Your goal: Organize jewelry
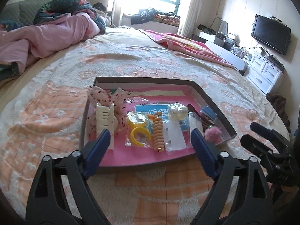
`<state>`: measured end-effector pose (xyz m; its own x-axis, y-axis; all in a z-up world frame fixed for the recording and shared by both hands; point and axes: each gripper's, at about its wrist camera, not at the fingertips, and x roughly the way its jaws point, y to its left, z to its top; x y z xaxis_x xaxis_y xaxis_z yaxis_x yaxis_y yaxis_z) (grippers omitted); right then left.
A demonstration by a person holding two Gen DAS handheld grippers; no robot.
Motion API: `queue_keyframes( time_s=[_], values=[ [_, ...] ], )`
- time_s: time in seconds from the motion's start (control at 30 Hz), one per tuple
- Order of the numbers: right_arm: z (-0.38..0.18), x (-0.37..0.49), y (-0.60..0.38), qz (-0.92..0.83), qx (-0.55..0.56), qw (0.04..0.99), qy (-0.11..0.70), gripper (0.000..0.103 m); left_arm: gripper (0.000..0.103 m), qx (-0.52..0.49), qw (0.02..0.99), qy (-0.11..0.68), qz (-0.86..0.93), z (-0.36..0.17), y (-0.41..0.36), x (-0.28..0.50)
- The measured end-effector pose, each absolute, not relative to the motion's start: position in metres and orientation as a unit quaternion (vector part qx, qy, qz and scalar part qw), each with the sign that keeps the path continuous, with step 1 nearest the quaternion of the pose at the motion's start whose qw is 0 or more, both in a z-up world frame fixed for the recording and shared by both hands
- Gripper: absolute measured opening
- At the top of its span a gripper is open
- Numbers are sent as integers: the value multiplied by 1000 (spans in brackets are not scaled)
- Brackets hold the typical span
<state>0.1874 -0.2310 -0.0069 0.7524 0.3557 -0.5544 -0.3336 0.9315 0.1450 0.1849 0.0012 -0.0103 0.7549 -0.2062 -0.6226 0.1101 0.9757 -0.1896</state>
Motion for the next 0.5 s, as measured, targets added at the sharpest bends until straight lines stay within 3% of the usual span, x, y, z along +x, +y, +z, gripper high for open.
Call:
queue_keyframes(
  time_s=[0.2,0.5],
  values=[
    [3,164,-233,163,11,948,273,95,91,-65,942,321,-73,-5,2,161],
    [10,139,-232,152,8,955,256,96,92,-51,950,302,-63,3,1,132]
  ],
)
